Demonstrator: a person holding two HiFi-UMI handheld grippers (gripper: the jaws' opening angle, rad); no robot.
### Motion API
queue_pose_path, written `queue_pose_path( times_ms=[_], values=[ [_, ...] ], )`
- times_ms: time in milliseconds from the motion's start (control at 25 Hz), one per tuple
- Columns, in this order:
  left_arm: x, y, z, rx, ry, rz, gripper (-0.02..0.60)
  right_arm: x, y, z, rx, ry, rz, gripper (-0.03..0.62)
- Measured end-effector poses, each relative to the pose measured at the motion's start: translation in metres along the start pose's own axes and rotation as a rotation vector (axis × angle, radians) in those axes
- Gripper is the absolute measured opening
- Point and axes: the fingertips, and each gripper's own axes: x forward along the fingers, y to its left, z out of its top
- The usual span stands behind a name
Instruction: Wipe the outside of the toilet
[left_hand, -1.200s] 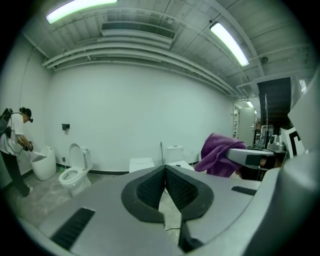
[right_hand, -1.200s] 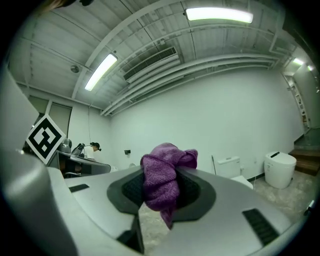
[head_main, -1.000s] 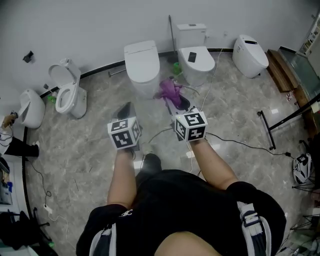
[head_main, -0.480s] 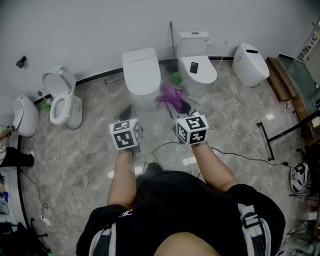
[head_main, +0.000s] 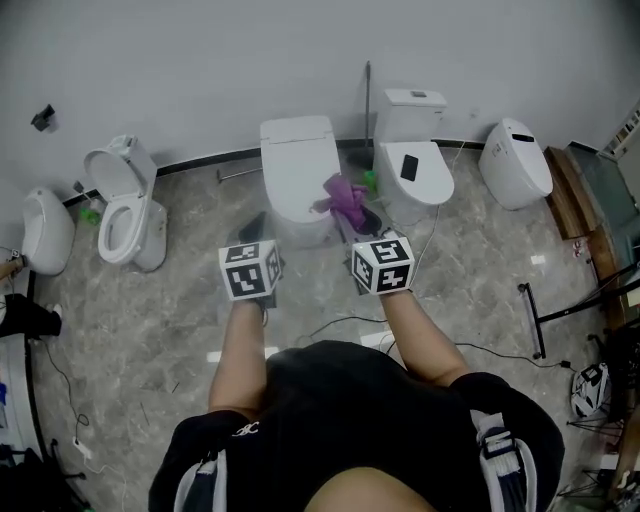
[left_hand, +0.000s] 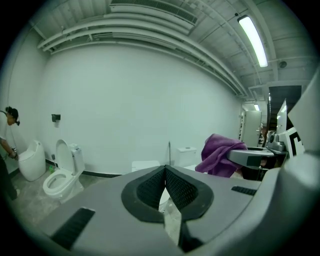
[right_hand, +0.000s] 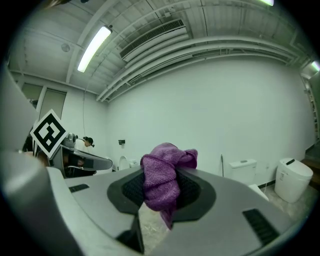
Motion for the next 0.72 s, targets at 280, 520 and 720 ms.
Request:
queue_pose_path(
  times_ms=[280,520,720],
  values=[
    [0.045,0.053,0.002,-0.003,0.052,0.02,0.011,0.061,-0.005,-0.016,0.035,0.037,-0.016,0.112],
    [0.075,0.061,-0.001,0.003,0.066,0.015,0.011,0.088,-0.023,-0.032,0.061,0.061,-0.03,0.112],
    [0.113,0.081,0.012,-0.01,0.053,0.035,0.011,0.137,-0.044,-0.029,0.072,0.051,-0.015,0.112]
  ],
)
